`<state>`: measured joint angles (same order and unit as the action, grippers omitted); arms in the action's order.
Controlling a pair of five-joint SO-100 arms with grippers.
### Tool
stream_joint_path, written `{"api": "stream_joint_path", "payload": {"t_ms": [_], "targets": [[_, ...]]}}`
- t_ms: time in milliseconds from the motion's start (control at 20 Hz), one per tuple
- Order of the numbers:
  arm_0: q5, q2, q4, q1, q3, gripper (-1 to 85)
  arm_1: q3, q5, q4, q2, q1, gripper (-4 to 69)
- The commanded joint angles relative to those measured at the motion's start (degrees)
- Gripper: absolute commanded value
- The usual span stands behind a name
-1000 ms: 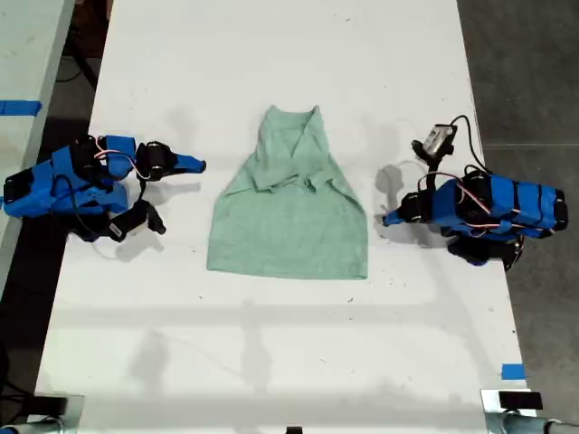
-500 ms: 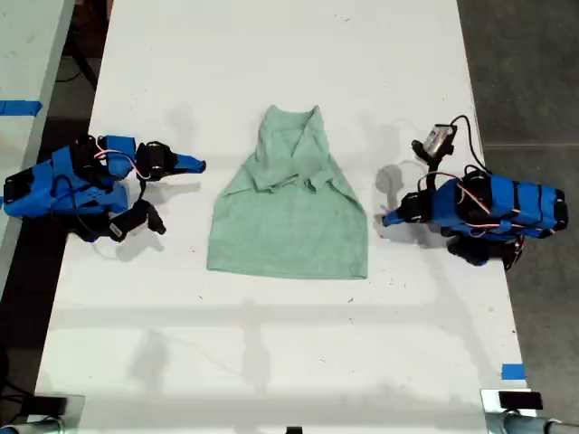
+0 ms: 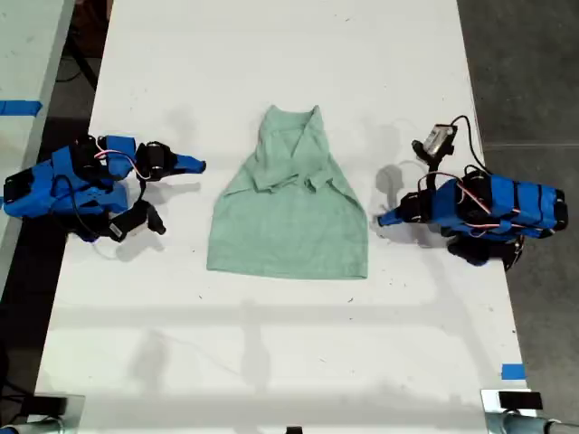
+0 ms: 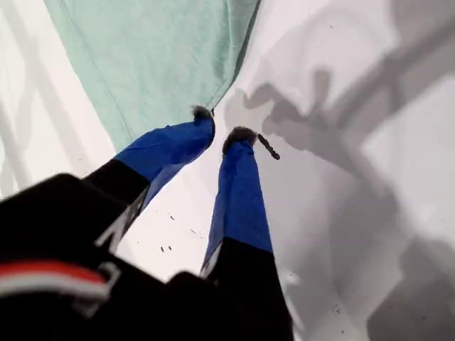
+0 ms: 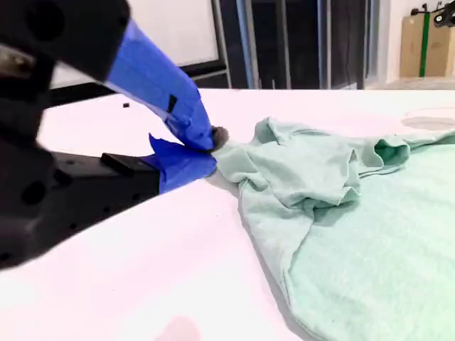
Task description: Fold t shirt
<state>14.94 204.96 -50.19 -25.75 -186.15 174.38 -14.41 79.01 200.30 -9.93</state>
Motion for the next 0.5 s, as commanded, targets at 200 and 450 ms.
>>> {"api": "stream_joint_path", "payload": {"t_ms": [200, 450], "targets": [[-0.26, 0.53, -0.09, -0.18, -2.20, -0.3, 3.08, 0.53, -1.14, 0.62, 0.53, 1.5], [-0.26, 0.53, -0.18, -0.35, -2.20, 1.0, 3.08, 0.62, -1.14, 0.62, 0.70, 1.4]]}}
